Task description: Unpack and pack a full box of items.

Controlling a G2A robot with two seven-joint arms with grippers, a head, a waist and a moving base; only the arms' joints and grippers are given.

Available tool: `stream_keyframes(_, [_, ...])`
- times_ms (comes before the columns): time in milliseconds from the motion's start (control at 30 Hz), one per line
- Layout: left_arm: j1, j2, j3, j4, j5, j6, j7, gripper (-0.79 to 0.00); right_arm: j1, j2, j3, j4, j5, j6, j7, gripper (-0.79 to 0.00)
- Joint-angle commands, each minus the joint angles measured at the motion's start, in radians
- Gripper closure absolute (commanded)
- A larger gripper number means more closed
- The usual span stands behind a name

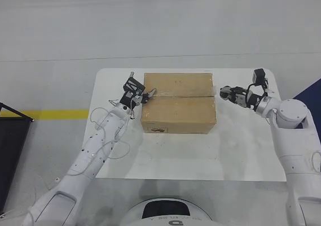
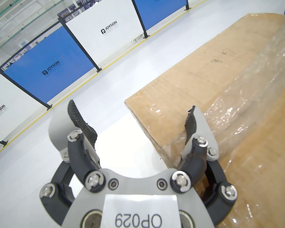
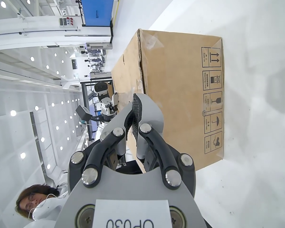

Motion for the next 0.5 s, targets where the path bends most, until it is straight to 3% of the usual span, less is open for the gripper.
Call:
stream_keyframes(0, [0.0,0.0,0.0,0.0,0.0,0.0,0.0,-0.785,-0.014,0.002,0.002,-0.008,-0.001,0.003,-0.004,0.0])
stream_keyframes(467, [0.0,0.0,0.0,0.0,0.0,0.0,0.0,-0.785,-0.003,0.007,-0.041,0.019,-0.022,0.004,-0.009,0.0])
